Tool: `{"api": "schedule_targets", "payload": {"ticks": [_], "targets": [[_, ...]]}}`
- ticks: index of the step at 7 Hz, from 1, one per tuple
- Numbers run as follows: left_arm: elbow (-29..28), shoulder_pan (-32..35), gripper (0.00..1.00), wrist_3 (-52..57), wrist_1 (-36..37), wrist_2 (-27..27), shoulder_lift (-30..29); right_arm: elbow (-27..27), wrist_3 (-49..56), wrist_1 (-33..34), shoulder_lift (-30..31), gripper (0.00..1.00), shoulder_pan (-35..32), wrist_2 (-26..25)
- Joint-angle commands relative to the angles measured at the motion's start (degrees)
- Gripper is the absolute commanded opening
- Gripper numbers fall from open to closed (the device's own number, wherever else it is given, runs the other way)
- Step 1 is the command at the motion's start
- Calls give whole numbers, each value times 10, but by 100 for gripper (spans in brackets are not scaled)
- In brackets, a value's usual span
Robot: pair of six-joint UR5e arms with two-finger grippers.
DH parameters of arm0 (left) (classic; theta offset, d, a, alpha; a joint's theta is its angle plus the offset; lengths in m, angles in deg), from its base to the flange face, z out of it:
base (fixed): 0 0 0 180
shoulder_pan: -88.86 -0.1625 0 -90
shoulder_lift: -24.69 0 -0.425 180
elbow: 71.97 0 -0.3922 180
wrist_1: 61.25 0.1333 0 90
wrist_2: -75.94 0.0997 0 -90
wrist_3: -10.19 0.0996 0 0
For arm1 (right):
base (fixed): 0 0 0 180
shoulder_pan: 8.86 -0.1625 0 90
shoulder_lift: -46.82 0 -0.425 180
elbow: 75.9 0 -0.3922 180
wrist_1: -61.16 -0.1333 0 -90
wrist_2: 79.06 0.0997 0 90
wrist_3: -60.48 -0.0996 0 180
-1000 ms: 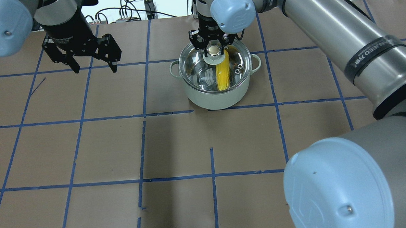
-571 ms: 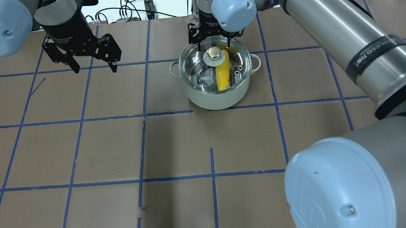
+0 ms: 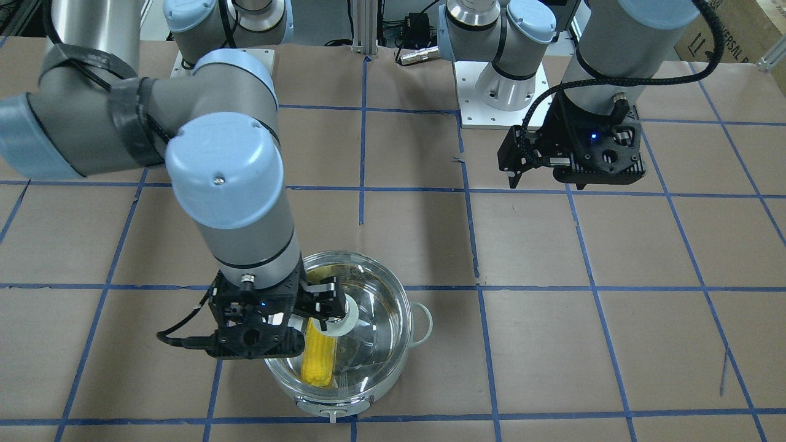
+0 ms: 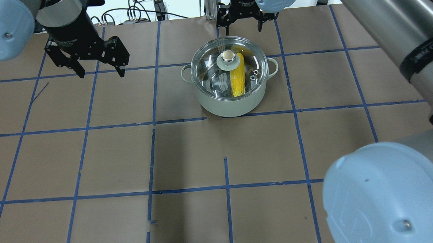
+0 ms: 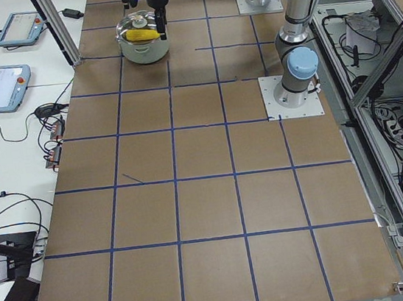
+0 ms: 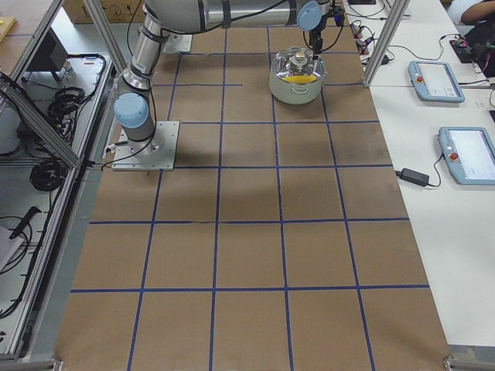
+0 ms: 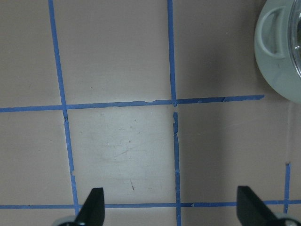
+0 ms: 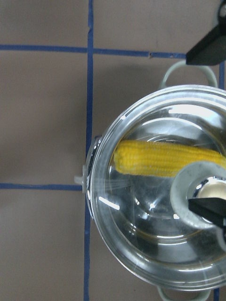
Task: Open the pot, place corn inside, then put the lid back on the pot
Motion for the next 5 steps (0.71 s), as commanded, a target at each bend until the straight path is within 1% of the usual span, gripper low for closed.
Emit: {"api": "schedule_targets", "payload": {"ticks": [1, 2, 4, 5], "targets": [[0, 0, 100, 0, 0, 0, 0, 35, 48, -59, 78, 100, 69, 0], [1, 0, 100, 0, 0, 1, 0, 92, 89, -61, 142, 100, 101, 3], [-1, 0, 100, -1, 0, 1, 0, 232, 82, -70, 280, 100, 101, 0], [-1, 0, 100, -1, 0, 0, 1, 278, 83, -70, 324, 100, 99, -10]]}}
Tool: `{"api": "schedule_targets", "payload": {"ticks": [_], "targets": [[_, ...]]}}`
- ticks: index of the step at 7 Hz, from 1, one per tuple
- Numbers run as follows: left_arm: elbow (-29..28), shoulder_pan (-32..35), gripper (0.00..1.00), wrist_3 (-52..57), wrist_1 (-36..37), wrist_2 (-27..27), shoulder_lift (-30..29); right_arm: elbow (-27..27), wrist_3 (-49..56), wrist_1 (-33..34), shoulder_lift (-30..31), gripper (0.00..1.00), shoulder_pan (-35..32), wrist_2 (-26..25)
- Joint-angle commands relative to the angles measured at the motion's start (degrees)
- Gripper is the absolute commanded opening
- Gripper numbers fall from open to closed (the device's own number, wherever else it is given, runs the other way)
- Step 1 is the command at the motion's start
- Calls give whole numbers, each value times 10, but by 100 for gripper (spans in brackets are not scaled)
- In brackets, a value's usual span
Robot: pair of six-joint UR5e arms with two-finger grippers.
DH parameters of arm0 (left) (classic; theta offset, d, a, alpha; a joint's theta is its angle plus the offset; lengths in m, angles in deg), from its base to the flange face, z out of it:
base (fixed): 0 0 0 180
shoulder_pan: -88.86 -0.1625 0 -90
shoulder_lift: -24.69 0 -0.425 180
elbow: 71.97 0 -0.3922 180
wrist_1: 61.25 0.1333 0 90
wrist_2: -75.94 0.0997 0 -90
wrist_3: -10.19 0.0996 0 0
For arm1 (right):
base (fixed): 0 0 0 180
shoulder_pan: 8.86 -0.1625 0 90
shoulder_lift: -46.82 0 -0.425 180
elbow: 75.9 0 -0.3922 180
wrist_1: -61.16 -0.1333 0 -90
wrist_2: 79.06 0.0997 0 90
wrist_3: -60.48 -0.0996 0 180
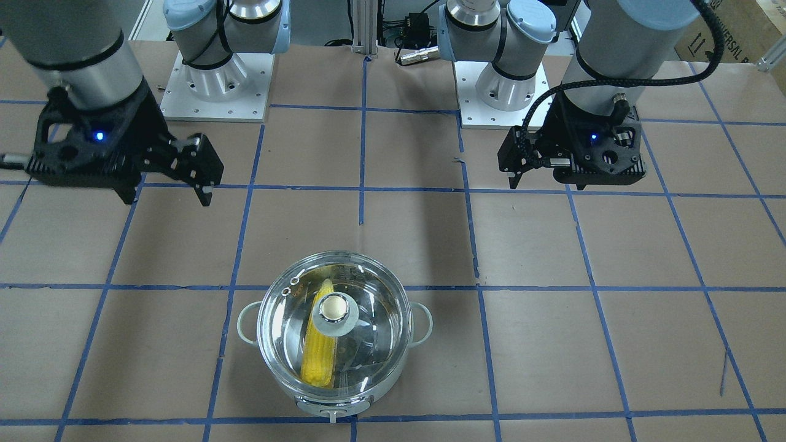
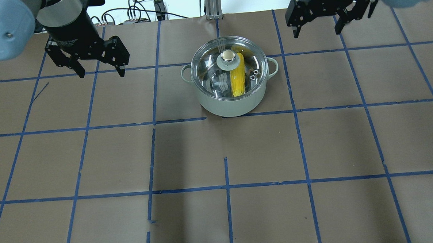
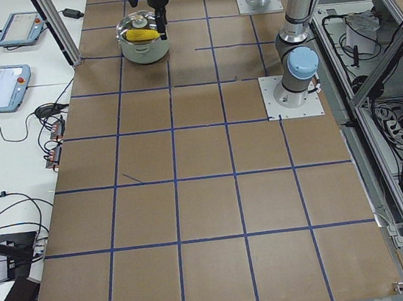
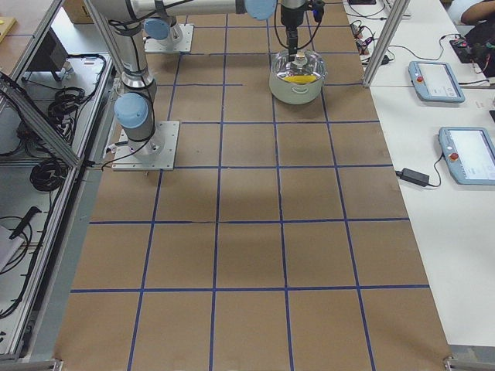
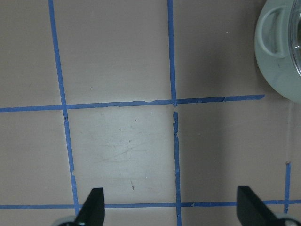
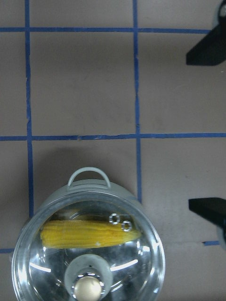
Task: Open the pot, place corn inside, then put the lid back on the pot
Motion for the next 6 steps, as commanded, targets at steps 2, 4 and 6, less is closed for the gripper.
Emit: {"api": "schedule_targets", "payload": {"ticks": [2, 4, 6], "targets": [[-1, 0, 100, 0, 0, 0, 0, 68, 5, -73, 76, 100, 0, -8], [-1, 1, 100, 0, 0, 0, 1, 68, 3, -74, 78, 100, 0, -11], [-2, 0, 100, 0, 0, -1, 1, 67, 4, -73, 79, 100, 0, -10]]}}
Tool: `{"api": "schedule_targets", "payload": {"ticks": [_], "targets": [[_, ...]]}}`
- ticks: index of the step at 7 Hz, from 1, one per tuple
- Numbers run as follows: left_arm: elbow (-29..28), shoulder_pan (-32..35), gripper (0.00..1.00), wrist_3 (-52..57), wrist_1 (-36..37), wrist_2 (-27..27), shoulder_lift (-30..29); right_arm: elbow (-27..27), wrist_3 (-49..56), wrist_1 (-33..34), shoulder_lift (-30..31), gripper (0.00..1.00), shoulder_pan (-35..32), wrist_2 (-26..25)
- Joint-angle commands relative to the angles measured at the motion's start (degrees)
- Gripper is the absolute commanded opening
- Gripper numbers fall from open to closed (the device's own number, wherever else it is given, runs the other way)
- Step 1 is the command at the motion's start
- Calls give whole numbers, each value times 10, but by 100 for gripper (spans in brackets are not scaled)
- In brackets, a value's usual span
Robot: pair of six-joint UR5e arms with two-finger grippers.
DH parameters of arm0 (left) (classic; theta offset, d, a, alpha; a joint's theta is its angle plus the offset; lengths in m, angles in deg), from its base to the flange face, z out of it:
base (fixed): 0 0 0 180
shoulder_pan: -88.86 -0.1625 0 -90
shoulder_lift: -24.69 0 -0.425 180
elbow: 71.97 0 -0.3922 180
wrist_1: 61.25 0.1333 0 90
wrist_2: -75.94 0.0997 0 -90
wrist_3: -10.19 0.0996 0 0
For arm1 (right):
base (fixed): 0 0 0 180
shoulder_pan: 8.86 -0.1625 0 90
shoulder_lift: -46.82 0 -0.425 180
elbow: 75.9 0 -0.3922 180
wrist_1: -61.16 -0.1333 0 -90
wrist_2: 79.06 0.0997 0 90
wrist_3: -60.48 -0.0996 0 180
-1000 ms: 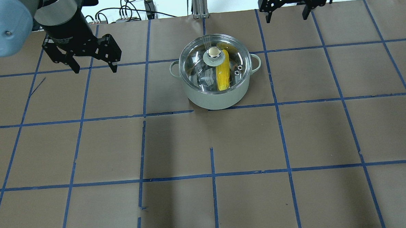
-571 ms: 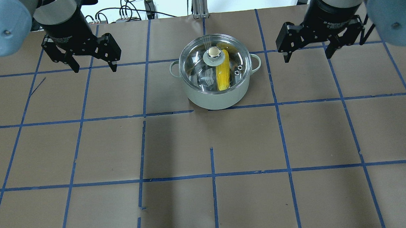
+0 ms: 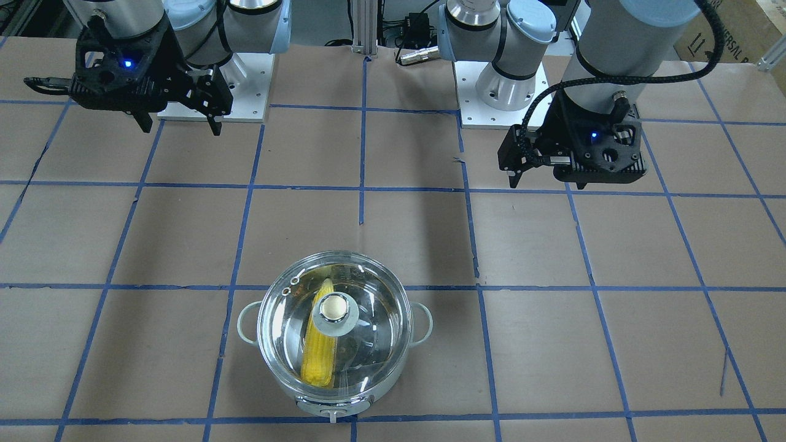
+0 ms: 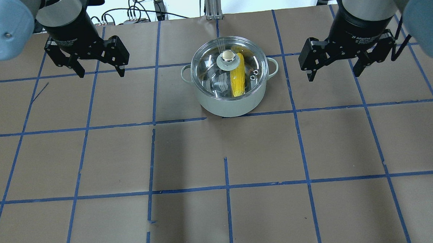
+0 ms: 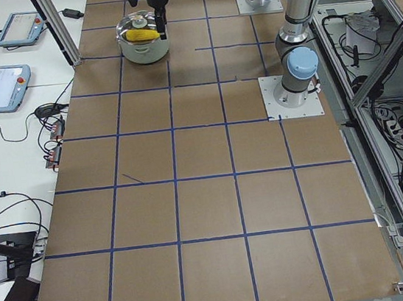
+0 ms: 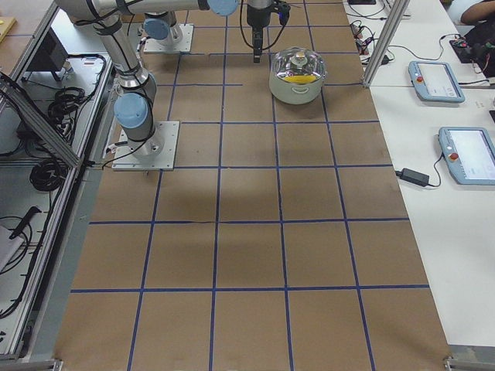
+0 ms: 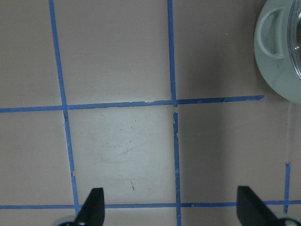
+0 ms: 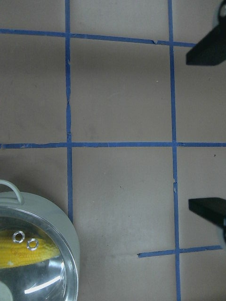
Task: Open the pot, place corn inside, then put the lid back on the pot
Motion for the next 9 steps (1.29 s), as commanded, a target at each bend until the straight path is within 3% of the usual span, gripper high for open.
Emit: {"api": "schedule_targets", "payload": {"ticks": [1, 4, 9], "targets": [[-12, -1, 100, 0, 0, -2, 1, -1, 0, 1, 0, 100, 0, 1], [5, -20, 100, 32, -1, -27, 41, 0, 1, 9, -5, 100, 0, 1], [4, -18, 100, 33, -4, -24, 43, 0, 3, 12, -3, 100, 1, 0]]}}
